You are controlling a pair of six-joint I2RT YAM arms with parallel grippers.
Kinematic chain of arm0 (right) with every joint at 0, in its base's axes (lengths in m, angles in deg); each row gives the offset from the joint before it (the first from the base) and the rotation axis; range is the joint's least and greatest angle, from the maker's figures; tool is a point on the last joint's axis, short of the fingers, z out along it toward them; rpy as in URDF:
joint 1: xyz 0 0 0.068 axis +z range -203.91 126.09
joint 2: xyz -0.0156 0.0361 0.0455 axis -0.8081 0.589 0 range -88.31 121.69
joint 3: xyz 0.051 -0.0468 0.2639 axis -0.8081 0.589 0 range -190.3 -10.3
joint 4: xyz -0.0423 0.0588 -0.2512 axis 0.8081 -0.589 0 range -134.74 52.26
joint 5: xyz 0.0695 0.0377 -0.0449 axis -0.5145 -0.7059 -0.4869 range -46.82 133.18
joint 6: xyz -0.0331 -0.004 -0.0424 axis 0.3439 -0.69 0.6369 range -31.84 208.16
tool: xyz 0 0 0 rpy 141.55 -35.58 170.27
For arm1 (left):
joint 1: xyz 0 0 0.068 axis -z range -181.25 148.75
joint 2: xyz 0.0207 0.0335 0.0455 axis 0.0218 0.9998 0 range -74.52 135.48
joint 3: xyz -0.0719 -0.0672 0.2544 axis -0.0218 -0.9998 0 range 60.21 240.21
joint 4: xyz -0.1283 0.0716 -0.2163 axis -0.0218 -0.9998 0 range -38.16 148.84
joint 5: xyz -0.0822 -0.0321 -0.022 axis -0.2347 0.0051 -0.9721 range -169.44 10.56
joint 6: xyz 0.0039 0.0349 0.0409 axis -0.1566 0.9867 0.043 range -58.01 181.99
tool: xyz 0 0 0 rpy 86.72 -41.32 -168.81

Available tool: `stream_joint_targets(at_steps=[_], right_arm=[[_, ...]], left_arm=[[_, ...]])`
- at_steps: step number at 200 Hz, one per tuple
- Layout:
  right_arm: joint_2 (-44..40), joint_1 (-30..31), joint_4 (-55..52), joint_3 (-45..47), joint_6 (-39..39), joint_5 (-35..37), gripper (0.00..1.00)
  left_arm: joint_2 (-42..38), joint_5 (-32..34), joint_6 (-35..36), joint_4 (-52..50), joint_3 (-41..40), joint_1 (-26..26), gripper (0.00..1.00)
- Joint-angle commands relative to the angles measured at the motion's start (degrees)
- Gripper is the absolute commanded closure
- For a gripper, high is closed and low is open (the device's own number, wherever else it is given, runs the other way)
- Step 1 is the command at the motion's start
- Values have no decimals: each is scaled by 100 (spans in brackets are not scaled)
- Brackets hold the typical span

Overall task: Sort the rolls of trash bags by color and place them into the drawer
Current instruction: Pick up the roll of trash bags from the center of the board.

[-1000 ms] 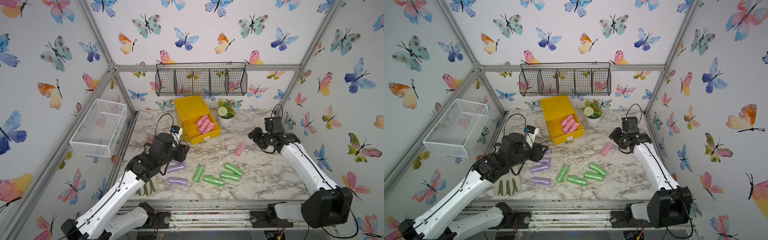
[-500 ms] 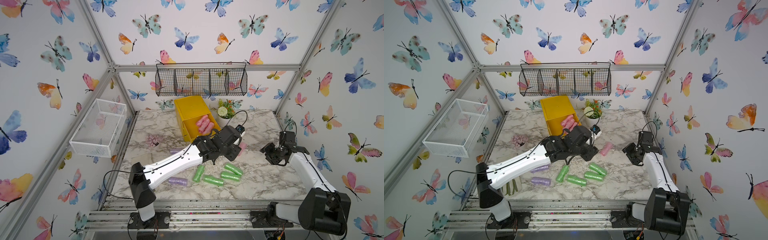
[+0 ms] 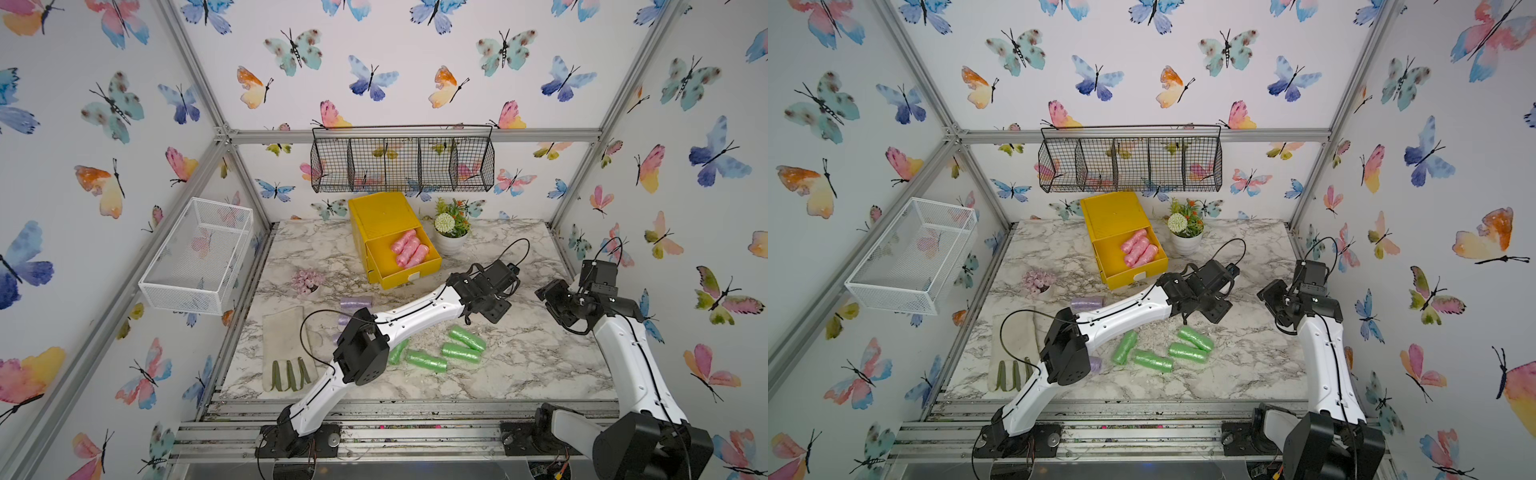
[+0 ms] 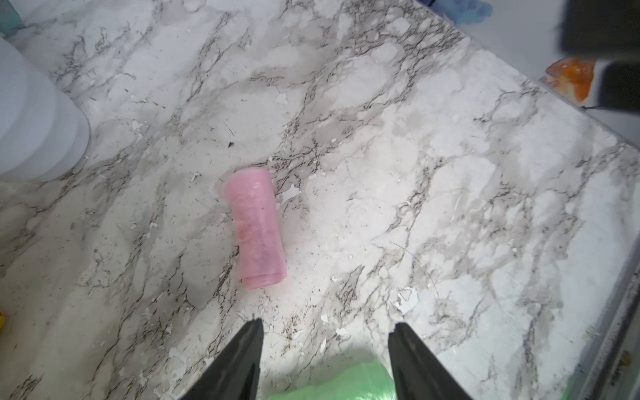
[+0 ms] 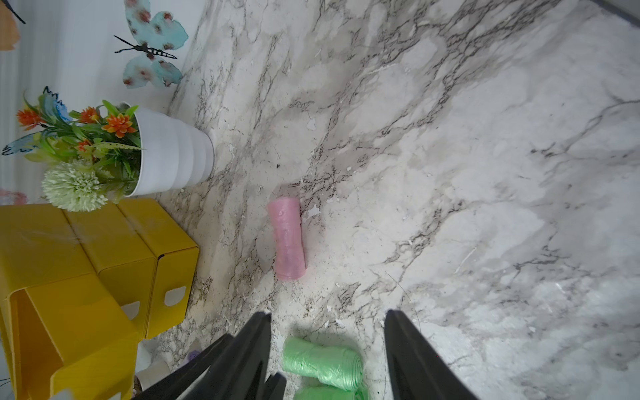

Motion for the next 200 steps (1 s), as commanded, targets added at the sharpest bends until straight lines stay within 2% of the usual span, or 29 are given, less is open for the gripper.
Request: stream_joint_targets(at_steps=[1,16,101,200], right_arm=[[-64,-23,-222,-110,126,85,42],[-81,-36,-214,-92,127,90,42],[-262,-35,-310,-39,197,25,42],[-409,-37,-408,-18,214,-66,42]], left_arm=[[292,-15,28,123,362,-148,37],[390,-266,44,347,317,-221,37],[1088,-493,242,573,758,-393,35],[1517,263,417,664,643,-399,34]])
